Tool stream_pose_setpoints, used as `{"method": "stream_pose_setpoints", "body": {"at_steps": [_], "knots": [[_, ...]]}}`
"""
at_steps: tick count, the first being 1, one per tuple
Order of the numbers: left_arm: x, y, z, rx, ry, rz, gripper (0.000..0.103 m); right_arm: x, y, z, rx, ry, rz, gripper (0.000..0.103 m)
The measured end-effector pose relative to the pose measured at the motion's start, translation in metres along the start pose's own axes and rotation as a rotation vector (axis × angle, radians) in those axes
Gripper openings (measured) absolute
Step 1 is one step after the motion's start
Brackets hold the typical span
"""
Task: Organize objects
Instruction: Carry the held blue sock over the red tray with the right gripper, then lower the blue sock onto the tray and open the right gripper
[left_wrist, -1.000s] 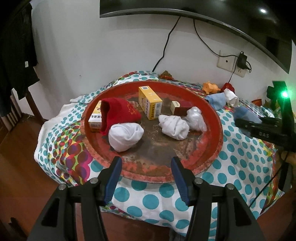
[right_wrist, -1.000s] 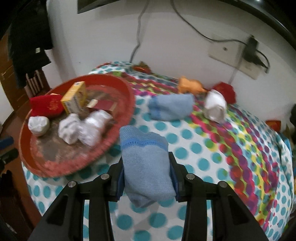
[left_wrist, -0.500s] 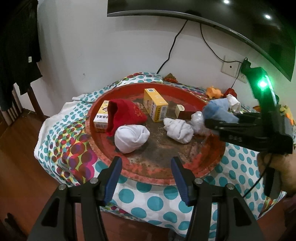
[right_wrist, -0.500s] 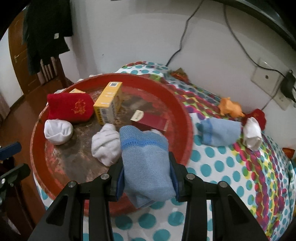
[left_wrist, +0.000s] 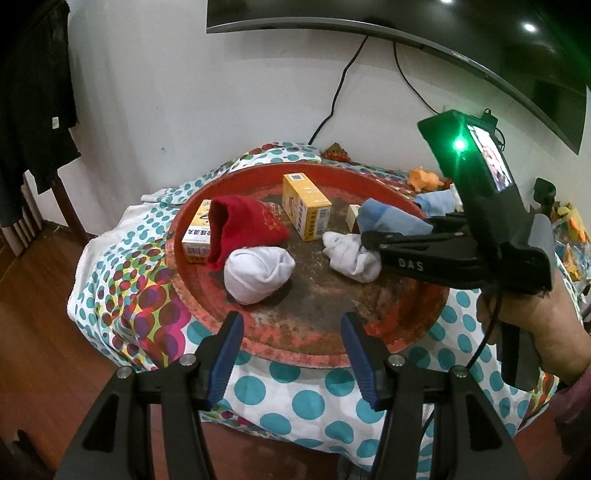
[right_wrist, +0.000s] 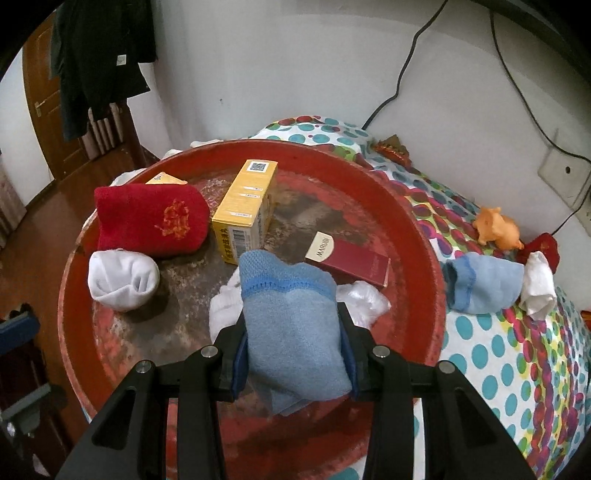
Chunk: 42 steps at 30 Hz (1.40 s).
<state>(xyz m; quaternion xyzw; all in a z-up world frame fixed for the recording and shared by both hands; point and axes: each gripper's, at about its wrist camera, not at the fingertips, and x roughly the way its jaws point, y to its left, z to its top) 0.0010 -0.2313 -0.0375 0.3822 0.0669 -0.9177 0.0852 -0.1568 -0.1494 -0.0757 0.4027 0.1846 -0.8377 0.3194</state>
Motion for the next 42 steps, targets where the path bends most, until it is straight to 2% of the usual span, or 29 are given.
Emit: {"method": "stream_pose_setpoints", "body": {"at_steps": [16,19,23,27,36,40,42], "knots": [[0.004,-0.003,-0.002,0.008,0.015,-0.007,0.056,0.006,0.002,0.004,-0.026,0.012,-0.022,0.043],[0.006,-0.004,-0.003,0.012,0.023,-0.009,0.056,0.005,0.0,0.004,-0.027,0.014,-0.023,0.048],[0.006,-0.006,-0.004,0.022,0.023,-0.011,0.056,0.002,0.0,0.002,-0.03,0.006,-0.029,0.062],[0.007,-0.009,-0.005,0.034,0.026,-0.009,0.056,-0.004,-0.002,-0.001,-0.027,-0.007,-0.028,0.063],[0.008,-0.016,-0.008,0.078,0.02,0.01,0.056,-0.03,-0.027,-0.01,0.016,-0.044,-0.025,0.065],[0.01,-0.017,-0.009,0.082,0.023,0.016,0.056,-0.042,-0.051,-0.011,0.071,-0.068,-0.03,0.066],[0.01,-0.018,-0.009,0.089,0.023,0.02,0.056,-0.047,-0.063,-0.01,0.096,-0.082,-0.032,0.073]]}}
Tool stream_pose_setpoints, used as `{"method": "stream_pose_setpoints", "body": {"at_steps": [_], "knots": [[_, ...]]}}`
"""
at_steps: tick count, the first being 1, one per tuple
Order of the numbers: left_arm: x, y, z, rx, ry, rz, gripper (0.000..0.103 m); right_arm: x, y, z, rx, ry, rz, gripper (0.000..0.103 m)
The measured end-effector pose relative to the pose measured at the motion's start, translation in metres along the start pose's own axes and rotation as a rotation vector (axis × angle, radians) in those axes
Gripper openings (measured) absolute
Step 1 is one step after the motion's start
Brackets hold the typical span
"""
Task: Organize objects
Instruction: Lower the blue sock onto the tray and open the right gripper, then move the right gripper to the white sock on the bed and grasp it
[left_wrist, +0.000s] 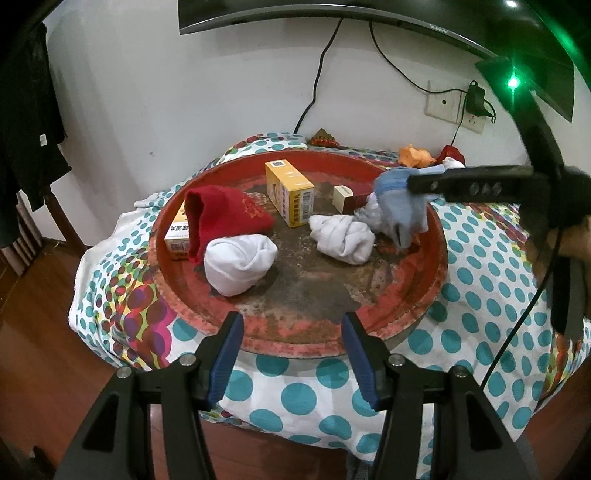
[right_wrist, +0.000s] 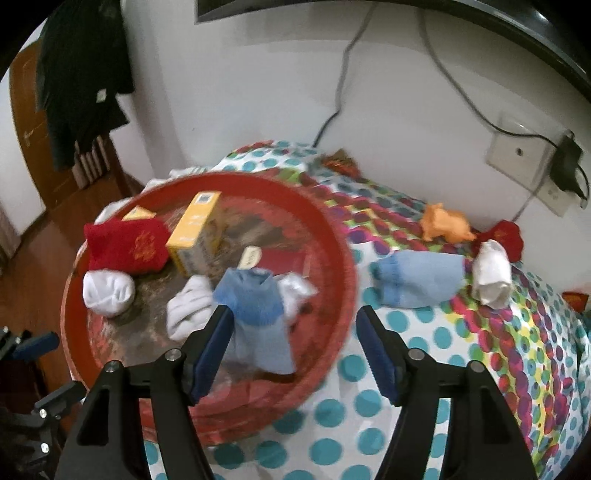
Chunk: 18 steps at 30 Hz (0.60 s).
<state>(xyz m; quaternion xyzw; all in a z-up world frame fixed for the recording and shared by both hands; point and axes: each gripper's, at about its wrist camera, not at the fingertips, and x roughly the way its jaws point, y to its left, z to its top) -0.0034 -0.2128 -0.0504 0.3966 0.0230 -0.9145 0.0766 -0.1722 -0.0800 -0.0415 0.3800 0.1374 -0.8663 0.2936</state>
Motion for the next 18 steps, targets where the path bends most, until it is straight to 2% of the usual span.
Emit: {"method": "stream_pose_setpoints", "body": {"at_steps": [2,8,13,18], "knots": [[-0.001,-0.002,0.0,0.008,-0.005,0.0,0.056,-0.004,-0.014,0.002,0.021,-0.017,-0.024,0.08],[0.001,-0.011,-0.003,0.044,0.002,0.01,0.056,-0.009,-0.061,0.007,0.106,-0.043,-0.056,0.08],[-0.004,-0.015,-0.001,0.057,-0.013,0.002,0.056,0.002,-0.112,0.001,0.147,-0.015,-0.172,0.081],[-0.005,-0.019,0.001,0.069,-0.011,-0.005,0.056,0.02,-0.162,-0.005,0.199,0.026,-0.25,0.081]]}}
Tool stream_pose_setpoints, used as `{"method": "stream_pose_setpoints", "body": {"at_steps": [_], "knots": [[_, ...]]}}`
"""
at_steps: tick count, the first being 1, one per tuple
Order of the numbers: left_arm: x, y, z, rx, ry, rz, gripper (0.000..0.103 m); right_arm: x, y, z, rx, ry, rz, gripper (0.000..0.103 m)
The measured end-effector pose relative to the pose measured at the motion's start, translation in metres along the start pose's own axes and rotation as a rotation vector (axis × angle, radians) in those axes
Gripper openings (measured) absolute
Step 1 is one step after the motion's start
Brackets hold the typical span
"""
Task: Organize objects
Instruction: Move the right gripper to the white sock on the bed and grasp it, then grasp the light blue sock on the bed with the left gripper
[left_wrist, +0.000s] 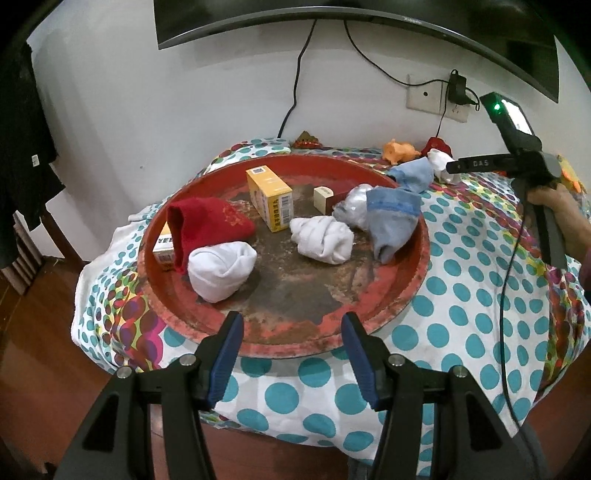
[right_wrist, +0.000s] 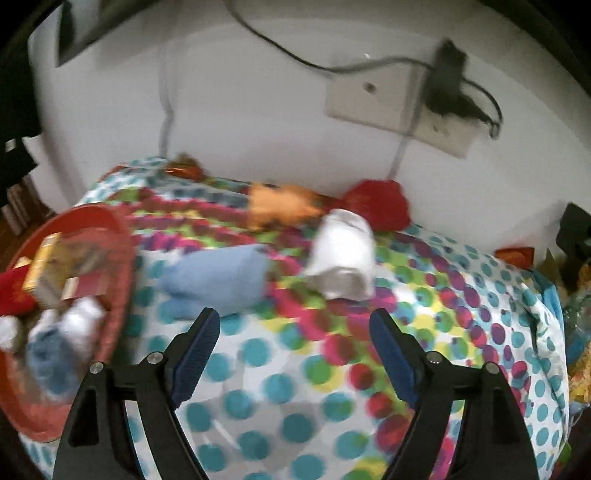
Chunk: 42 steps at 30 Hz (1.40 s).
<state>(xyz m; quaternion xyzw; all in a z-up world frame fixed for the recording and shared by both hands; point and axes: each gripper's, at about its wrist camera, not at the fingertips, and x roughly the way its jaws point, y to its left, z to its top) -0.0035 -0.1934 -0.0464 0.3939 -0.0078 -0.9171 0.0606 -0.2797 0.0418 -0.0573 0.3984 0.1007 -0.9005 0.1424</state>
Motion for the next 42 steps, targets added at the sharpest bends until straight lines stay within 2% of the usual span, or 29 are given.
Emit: {"method": "stream_pose_setpoints", "body": {"at_steps": [5,8,13,15,16,17,19,22,26,29,32,35,36,39,42], "knots": [[0.0,-0.003,0.005,0.025,0.001,0.039,0.056,0.033,-0.026,0.015,0.048,0.002,-0.021,0.081],[-0.005,-0.005,0.015,0.023,-0.016,0.007,0.056,0.053,-0.033,0.025,0.057,0.012,-0.025,0.081],[0.002,-0.027,0.042,0.107,-0.02,0.008,0.057,0.079,-0.041,0.033,0.076,0.022,-0.015,0.08],[0.01,-0.042,0.054,0.147,-0.015,-0.017,0.062,0.085,-0.042,0.033,0.082,0.019,-0.017,0.078],[0.013,-0.05,0.059,0.16,-0.016,-0.027,0.062,0.09,-0.042,0.033,0.084,0.024,-0.011,0.069],[0.017,-0.057,0.065,0.171,-0.022,-0.043,0.062,0.093,-0.042,0.032,0.079,0.029,-0.007,0.054],[0.026,-0.077,0.078,0.198,-0.018,-0.093,0.063,0.097,-0.042,0.031,0.071,0.04,0.021,0.045],[0.039,-0.103,0.094,0.248,-0.02,-0.137,0.063,0.09,-0.043,0.027,0.045,0.028,0.032,0.038],[0.06,-0.136,0.116,0.293,-0.011,-0.192,0.063,0.064,-0.052,0.011,0.023,0.011,0.056,0.038],[0.081,-0.152,0.132,0.279,0.0,-0.228,0.063,0.037,-0.062,-0.013,0.005,0.006,0.061,0.038],[0.103,-0.168,0.146,0.262,0.025,-0.24,0.063,0.019,-0.07,-0.038,-0.002,0.016,0.073,0.038],[0.127,-0.186,0.159,0.291,0.056,-0.191,0.063,0.005,-0.076,-0.059,-0.004,0.018,0.085,0.038],[0.133,-0.19,0.163,0.3,0.057,-0.199,0.063,0.002,-0.078,-0.065,-0.001,0.02,0.092,0.038],[0.151,-0.198,0.174,0.319,0.062,-0.173,0.063,-0.002,-0.079,-0.075,-0.016,0.006,0.084,0.038],[0.173,-0.202,0.187,0.32,0.096,-0.194,0.063,-0.003,-0.082,-0.076,-0.005,-0.006,0.099,0.038]]}}
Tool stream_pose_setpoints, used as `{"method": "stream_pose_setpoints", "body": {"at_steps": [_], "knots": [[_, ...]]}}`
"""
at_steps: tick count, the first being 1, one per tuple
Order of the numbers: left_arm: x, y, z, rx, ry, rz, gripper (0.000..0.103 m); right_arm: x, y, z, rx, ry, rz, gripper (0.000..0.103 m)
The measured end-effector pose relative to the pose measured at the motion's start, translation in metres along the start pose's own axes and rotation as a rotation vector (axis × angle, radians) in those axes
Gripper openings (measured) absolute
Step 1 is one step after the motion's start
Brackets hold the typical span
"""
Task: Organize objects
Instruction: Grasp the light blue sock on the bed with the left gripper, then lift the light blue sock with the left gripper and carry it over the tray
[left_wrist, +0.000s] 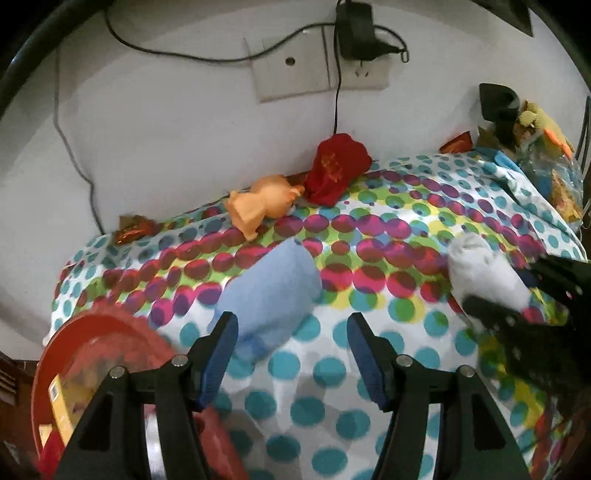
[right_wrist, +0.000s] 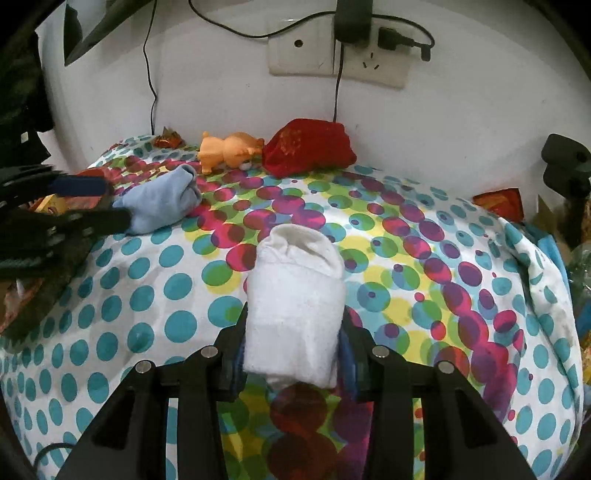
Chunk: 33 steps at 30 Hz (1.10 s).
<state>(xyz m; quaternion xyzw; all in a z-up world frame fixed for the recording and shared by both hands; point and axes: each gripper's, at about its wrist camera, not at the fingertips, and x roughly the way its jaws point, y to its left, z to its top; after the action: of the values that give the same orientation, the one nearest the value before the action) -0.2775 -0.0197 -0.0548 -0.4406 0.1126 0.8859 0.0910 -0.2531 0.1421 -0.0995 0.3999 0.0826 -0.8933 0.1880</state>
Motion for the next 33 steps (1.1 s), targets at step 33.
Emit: {"method": "stream_pose_setpoints", "body": {"at_steps": [33], "knots": [[0.057,0.002,0.007,-0.162,0.086,0.091,0.038,0.013,-0.001,-0.003,0.02,0.056,0.012,0.042]]}}
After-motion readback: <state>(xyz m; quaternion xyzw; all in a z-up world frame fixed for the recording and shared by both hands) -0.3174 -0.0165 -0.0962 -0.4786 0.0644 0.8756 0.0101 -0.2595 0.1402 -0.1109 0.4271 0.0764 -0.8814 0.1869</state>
